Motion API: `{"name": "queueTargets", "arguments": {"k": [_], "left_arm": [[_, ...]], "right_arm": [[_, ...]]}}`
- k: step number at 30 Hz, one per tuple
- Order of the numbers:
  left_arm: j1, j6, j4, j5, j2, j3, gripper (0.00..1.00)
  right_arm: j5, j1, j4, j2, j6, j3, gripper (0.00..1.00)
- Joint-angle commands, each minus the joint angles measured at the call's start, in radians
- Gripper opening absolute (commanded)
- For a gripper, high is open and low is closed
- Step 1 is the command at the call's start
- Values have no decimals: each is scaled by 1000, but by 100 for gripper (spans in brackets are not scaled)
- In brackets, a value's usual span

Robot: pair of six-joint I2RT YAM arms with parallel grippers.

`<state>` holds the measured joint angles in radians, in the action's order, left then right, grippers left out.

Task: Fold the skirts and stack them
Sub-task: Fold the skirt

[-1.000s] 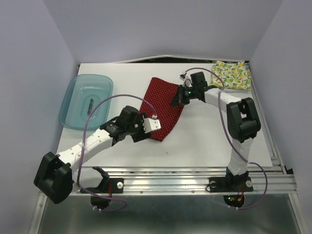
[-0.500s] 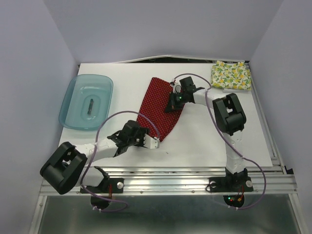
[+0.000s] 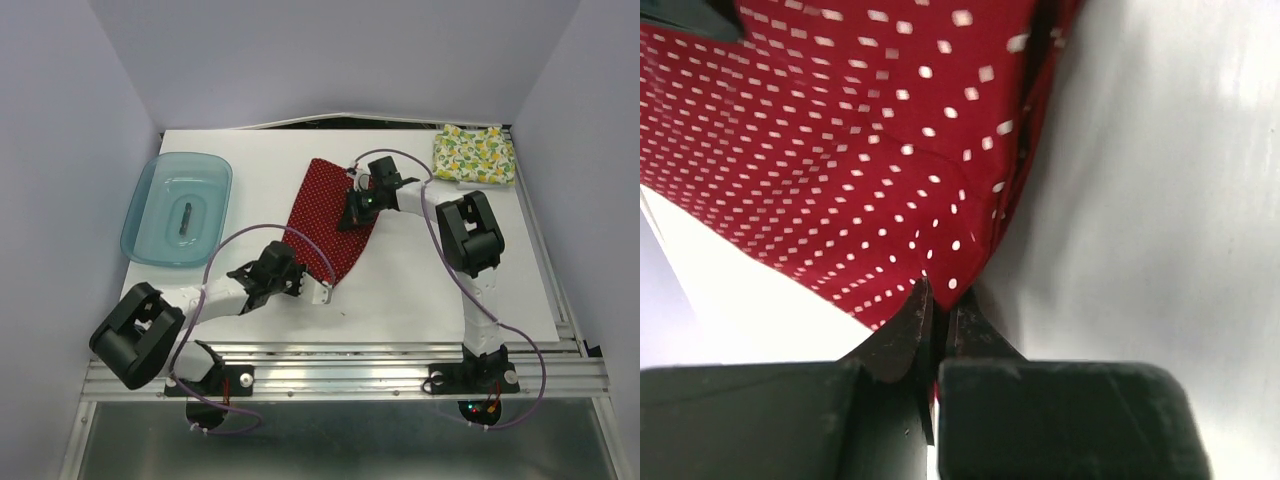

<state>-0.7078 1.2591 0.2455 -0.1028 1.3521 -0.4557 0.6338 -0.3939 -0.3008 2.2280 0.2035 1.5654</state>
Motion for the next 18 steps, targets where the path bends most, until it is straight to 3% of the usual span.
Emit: {"name": "queueTargets", "arguments": {"k": [1,4,13,16,18], "left_arm": [[-15,-55,-303,-112,-106,-180,0],[-41,-99,-499,-144,-117,-261,0],[-97,-159,-636,-184,-74,-317,0],[-111,-159,-710,-224,-53,-350,0],[-114,-164,-756,-254,-45,-379,0]], "right_arm": [[-82,-8,-75,15,-84,-18,1],[-69,-8,-81,-23,-102,-48,1],[-75,-17,-135,-82,-159,-41,3],[-72,-17,-150,-114,-182,-1,12],[-77,-17,-149,-131,-193,44,23]]}}
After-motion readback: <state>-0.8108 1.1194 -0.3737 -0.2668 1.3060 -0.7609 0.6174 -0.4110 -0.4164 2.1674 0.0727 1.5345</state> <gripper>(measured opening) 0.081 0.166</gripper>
